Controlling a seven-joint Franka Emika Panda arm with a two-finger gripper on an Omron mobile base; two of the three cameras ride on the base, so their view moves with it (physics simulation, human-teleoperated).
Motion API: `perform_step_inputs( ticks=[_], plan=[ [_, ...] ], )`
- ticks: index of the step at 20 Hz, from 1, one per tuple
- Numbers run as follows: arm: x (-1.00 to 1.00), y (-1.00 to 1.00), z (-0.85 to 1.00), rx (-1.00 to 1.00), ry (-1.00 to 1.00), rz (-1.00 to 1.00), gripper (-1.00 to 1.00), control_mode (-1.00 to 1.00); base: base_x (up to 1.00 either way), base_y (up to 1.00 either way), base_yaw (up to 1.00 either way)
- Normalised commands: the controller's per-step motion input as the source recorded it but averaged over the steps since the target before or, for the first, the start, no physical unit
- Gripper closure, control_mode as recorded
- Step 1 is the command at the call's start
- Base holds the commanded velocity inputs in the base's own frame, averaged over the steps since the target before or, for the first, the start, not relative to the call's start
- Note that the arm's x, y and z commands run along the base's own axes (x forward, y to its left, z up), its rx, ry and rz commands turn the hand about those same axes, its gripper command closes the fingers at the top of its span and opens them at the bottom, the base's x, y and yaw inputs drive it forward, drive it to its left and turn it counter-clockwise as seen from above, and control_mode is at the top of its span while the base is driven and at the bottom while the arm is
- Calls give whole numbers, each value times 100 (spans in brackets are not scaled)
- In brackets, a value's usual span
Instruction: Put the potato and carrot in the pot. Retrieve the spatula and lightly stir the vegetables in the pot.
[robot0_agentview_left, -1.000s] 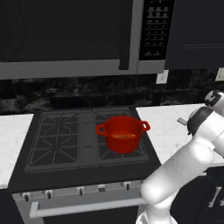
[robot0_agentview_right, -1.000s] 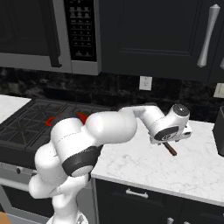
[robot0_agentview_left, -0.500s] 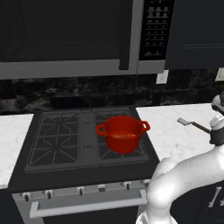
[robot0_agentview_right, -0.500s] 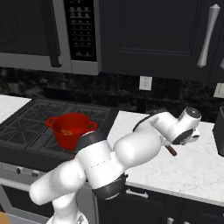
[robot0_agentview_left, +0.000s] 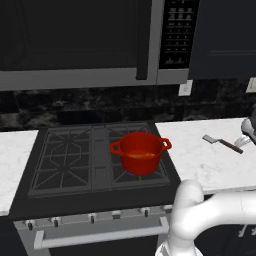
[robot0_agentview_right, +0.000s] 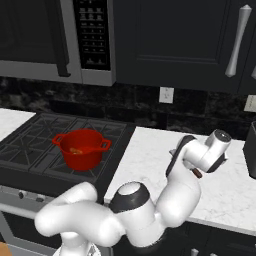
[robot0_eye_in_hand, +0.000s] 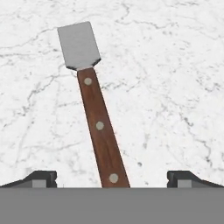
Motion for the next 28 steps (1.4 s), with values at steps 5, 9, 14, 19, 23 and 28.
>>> perform_step_inputs(
  ticks=[5, 9, 14, 19, 23, 28],
  plan=[
    [13, 0, -29, 0, 0, 0, -100, -100, 0, 0, 0],
    [7, -19, -25, 2, 0, 2, -100, -100, 0, 0, 0],
    [12, -3, -28, 0, -3, 6, -100, -100, 0, 0, 0],
    [18, -11, -25, 0, -2, 8, -100, -100, 0, 0, 0],
    [14, -9, -34, 0, 0, 8, -100, -100, 0, 0, 0],
    [-2, 15, -64, -1, -1, 7, 100, -100, 0, 0, 0]
  ],
)
